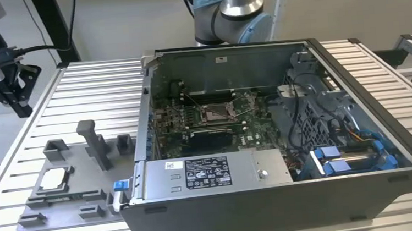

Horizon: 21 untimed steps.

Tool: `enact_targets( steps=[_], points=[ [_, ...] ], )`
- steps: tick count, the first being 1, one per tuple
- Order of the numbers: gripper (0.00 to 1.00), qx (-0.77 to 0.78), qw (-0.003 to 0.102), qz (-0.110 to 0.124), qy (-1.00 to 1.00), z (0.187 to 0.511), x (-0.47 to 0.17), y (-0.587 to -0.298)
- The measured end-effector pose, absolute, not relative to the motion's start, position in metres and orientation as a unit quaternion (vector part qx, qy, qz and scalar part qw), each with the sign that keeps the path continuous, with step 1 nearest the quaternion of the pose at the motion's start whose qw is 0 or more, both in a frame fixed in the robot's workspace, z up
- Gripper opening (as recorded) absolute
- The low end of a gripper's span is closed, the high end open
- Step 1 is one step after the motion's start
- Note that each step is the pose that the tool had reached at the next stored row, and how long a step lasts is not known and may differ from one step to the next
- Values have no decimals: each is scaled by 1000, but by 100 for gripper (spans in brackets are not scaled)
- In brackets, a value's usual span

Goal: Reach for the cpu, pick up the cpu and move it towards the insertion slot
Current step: 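Reach for the cpu, then pick up the cpu and move it towards the insertion slot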

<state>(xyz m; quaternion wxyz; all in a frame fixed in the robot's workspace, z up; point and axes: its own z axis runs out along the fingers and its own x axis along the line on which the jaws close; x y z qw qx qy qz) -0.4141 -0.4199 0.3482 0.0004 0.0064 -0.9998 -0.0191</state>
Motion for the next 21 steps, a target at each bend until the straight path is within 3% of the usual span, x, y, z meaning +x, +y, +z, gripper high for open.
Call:
enact_targets(
  steps=[6, 7, 21],
  points=[
    [0, 6, 0, -19, -1000, 348, -414, -420],
    [100, 6, 0, -19, -1000, 348, -414, -420],
    [100, 6, 0, -19, -1000, 348, -414, -420]
  ],
)
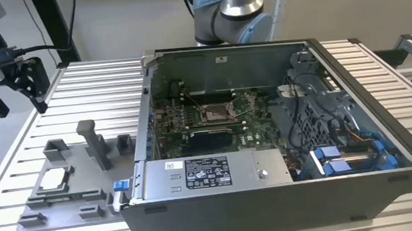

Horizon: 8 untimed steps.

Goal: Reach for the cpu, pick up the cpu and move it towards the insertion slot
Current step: 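Pick up the cpu and move it towards the insertion slot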

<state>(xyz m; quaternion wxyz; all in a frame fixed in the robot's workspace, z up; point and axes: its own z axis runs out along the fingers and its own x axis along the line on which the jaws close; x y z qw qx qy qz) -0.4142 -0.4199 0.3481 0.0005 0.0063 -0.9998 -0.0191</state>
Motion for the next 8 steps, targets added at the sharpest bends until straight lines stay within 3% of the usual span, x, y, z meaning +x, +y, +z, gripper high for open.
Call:
enact_targets(
  steps=[8],
  points=[
    [100, 6, 0, -19, -1000, 341, -414, -420]
  ],
)
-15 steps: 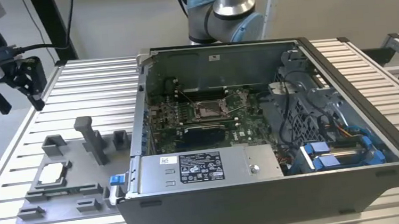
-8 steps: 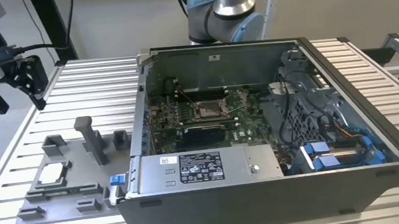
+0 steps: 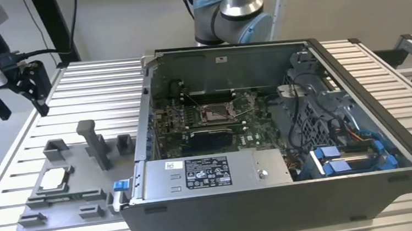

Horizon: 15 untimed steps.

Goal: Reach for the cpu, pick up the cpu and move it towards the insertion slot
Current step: 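Pick up the cpu and move it towards the insertion slot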

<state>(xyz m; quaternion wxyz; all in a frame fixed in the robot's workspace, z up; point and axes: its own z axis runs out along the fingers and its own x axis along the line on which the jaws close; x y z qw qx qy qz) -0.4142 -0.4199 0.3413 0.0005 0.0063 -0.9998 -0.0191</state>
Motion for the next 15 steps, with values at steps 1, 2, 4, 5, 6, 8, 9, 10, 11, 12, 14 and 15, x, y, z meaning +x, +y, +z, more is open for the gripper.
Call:
enact_targets(
  steps=[1, 2, 4, 5, 6, 8, 9, 10, 11, 12, 14, 15],
  points=[
    [100, 6, 1, -19, -1000, 341, -414, -420],
    [100, 6, 4, -19, -1000, 340, -414, -420],
    [100, 6, 6, -19, -1000, 340, -414, -420],
    [100, 6, 6, -19, -1000, 340, -414, -420],
    [100, 6, 6, -18, -1000, 339, -414, -420],
    [100, 6, 3, -18, -1000, 336, -415, -420],
    [100, 7, 1, -18, -1000, 335, -416, -420],
    [100, 7, -1, -18, -1000, 333, -417, -420],
    [100, 7, -3, -18, -1000, 332, -418, -420],
    [100, 7, -5, -18, -1000, 331, -420, -420],
    [100, 8, -7, -18, -1000, 327, -421, -420],
    [100, 9, -7, -18, -1000, 325, -422, -420]
  ],
)
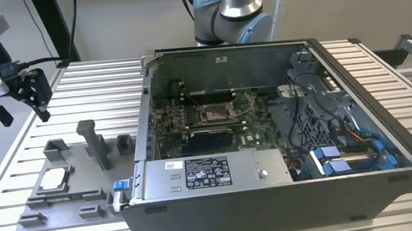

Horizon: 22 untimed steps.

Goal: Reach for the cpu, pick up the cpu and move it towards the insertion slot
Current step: 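Pick up the cpu and move it towards the insertion slot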

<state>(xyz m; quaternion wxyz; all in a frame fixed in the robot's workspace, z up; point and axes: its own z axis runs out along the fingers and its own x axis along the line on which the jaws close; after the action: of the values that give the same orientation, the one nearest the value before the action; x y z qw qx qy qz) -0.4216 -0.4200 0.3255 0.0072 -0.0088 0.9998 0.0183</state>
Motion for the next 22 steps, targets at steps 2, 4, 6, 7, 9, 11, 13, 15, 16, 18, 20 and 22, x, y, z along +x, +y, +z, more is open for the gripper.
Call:
enact_targets(
  steps=[2, 4, 6, 7, 9, 11, 13, 15, 16, 18, 20, 22],
  points=[
    [100, -10, 7, 18, 1000, 322, -422, -420],
    [100, -11, 8, 18, 1000, 319, -423, -420],
    [100, -13, 8, 18, 1000, 315, -423, -420],
    [100, -13, 8, 18, 1000, 314, -423, -420],
    [100, -16, 8, 18, 1000, 310, -423, -421],
    [100, -22, 8, 18, 1000, 307, -423, -422],
    [100, -29, 8, 18, 999, 304, -423, -422],
    [100, -29, 8, 18, 999, 301, -423, -423],
    [100, -29, 8, 18, 999, 299, -423, -423],
    [100, -29, 7, 18, 999, 296, -423, -424],
    [100, -29, 7, 18, 999, 292, -423, -425],
    [100, -29, 5, 19, 999, 289, -423, -426]
  ],
)
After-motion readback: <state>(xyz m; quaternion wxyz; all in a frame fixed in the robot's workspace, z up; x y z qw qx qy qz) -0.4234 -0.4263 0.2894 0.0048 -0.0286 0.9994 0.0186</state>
